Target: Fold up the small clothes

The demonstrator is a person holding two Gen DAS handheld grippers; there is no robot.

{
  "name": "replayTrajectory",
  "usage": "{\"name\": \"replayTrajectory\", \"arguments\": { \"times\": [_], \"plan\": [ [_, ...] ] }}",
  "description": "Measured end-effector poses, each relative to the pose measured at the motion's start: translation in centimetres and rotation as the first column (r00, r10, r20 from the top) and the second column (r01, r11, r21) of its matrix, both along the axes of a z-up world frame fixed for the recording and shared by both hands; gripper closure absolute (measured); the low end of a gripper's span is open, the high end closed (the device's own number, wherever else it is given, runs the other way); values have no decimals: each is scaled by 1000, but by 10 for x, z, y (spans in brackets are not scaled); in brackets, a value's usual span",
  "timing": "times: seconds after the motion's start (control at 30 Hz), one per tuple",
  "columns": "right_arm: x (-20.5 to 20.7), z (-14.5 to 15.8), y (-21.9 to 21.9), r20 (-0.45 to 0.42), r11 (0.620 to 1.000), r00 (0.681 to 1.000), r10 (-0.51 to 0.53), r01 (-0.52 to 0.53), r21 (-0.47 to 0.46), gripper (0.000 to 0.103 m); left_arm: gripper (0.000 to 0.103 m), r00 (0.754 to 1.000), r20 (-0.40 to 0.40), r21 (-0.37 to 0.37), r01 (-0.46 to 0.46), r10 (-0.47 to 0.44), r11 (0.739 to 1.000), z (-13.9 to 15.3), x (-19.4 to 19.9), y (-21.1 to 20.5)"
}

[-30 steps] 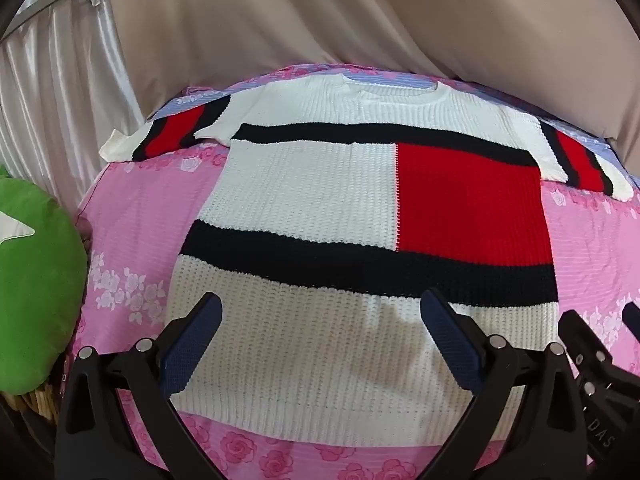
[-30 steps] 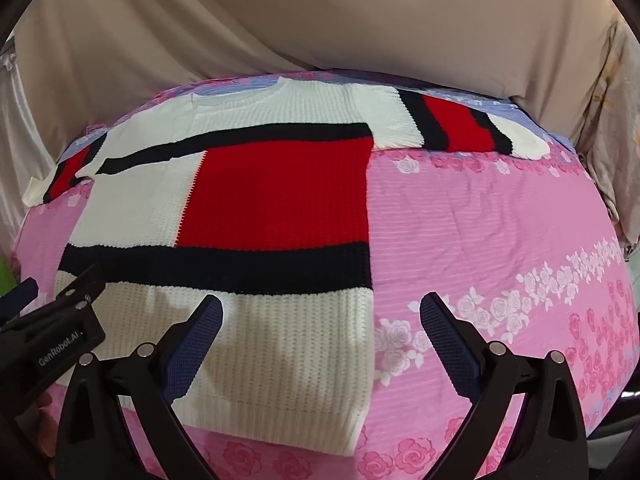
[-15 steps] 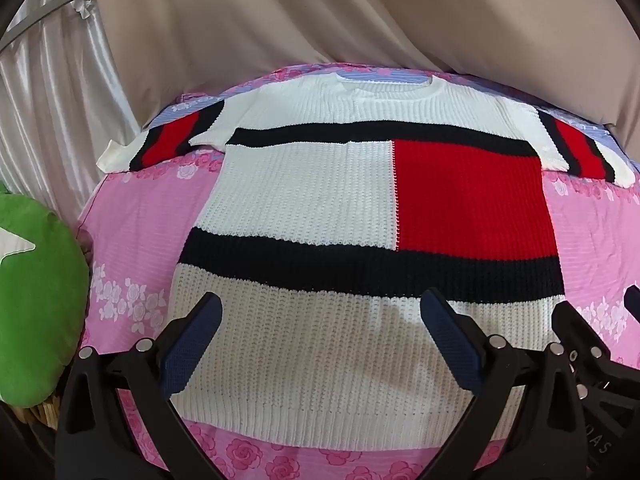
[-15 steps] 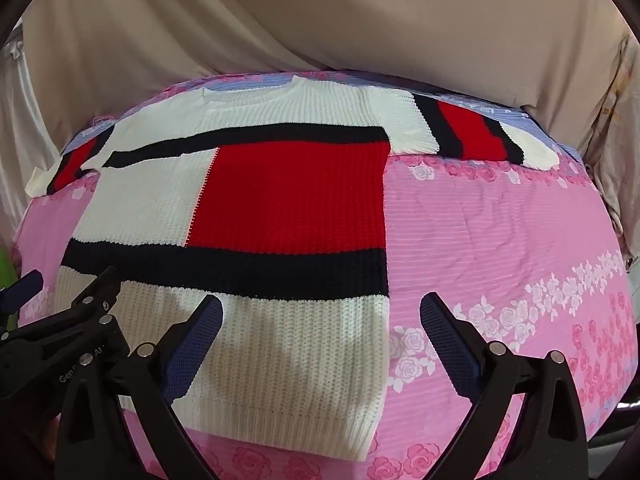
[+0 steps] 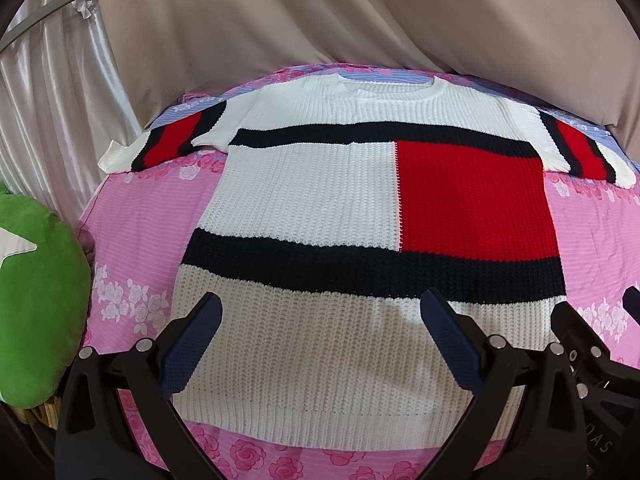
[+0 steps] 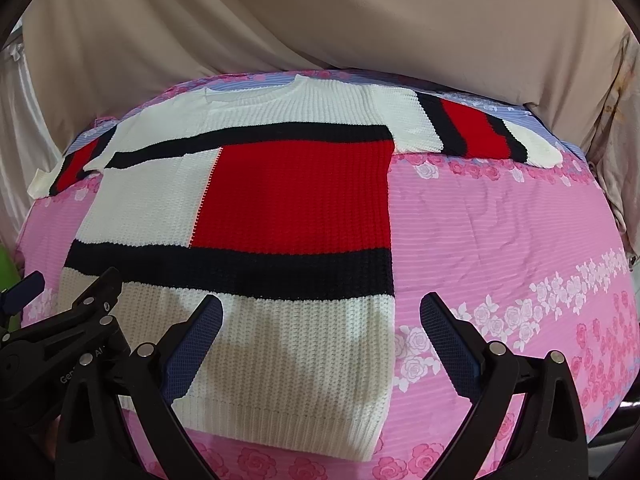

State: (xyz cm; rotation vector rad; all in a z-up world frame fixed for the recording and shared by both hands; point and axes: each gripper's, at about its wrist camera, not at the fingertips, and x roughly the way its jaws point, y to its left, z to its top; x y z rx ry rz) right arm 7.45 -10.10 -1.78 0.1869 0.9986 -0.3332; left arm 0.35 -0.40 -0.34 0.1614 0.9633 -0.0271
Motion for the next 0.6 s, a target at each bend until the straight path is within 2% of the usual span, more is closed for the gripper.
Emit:
{"name": "replayTrajectory", "arguments": {
  "times": [0.6],
  "plan": [
    [-2,0,1,2,1000,1000,-2,2,6,5,6,1000,3,0,0,0,1000,1,1,2]
  ]
}}
